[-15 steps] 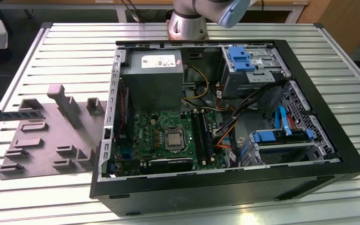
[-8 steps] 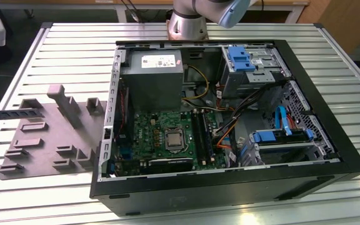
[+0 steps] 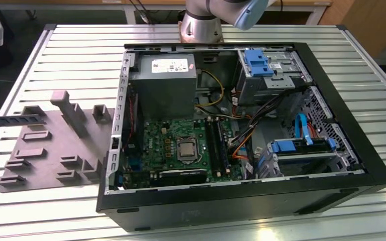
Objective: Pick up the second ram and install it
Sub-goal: 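Pick up the second ram and move it above second insertion slot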
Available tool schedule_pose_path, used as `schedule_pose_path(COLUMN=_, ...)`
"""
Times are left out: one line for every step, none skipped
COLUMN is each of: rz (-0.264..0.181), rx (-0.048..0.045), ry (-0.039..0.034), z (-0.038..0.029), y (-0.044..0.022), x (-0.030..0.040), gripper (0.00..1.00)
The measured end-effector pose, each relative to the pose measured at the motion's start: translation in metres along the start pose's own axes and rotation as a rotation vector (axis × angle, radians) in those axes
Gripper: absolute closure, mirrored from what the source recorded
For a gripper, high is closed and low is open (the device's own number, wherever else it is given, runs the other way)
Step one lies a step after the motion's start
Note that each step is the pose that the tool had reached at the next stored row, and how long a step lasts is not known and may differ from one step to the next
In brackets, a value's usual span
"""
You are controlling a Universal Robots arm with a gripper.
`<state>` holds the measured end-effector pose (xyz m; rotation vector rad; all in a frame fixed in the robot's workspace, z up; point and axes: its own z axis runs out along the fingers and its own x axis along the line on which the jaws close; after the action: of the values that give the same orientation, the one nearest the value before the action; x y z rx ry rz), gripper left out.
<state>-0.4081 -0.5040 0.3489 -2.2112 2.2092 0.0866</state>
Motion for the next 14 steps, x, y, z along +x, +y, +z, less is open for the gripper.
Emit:
schedule_pose_path(rz=0.0, rx=0.0, ry=-0.0001, z=-0.0006, y=0.0, x=0.0, gripper=0.89)
schedule_pose_path(rz=0.0, rx=0.0, ry=-0.0002, z=-0.0012, y=0.0, x=-0.0001, gripper=0.89)
schedule_pose_path(rz=0.0, rx=0.0, ry=-0.0003, z=-0.0018, y=0.0001, x=-0.0001, gripper=0.89)
schedule_pose_path(rz=0.0, rx=0.0, ry=-0.0003, z=-0.0024, y=0.0001, x=-0.0001, gripper=0.89)
schedule_pose_path(rz=0.0, rx=0.0001, ry=-0.0005, z=-0.0029, y=0.0001, x=-0.0002, gripper=0.89)
schedule_pose_path(rz=0.0, rx=0.0, ry=-0.0005, z=-0.0035, y=0.0001, x=-0.0002, gripper=0.89)
schedule_pose_path(rz=0.0, rx=0.0001, ry=-0.0006, z=-0.004, y=0.0001, x=-0.0002, gripper=0.89)
schedule_pose_path(rz=0.0, rx=0.0, ry=-0.0007, z=-0.0046, y=0.0001, x=-0.0002, gripper=0.89)
schedule_pose_path(rz=0.0, rx=0.0, ry=-0.0008, z=-0.0052, y=0.0001, x=-0.0003, gripper=0.89)
schedule_pose_path(rz=0.0, rx=0.0, ry=-0.0008, z=-0.0059, y=0.0002, x=-0.0003, gripper=0.89)
schedule_pose_path(rz=0.0, rx=0.0001, ry=-0.001, z=-0.0065, y=0.0002, x=-0.0003, gripper=0.89)
schedule_pose_path(rz=0.0, rx=0.0001, ry=-0.0011, z=-0.0071, y=0.0002, x=-0.0004, gripper=0.89)
schedule_pose_path(rz=0.0, rx=0.0001, ry=-0.0011, z=-0.0078, y=0.0002, x=-0.0004, gripper=0.89)
schedule_pose_path(rz=0.0, rx=0.0001, ry=-0.0012, z=-0.0085, y=0.0002, x=-0.0005, gripper=0.89)
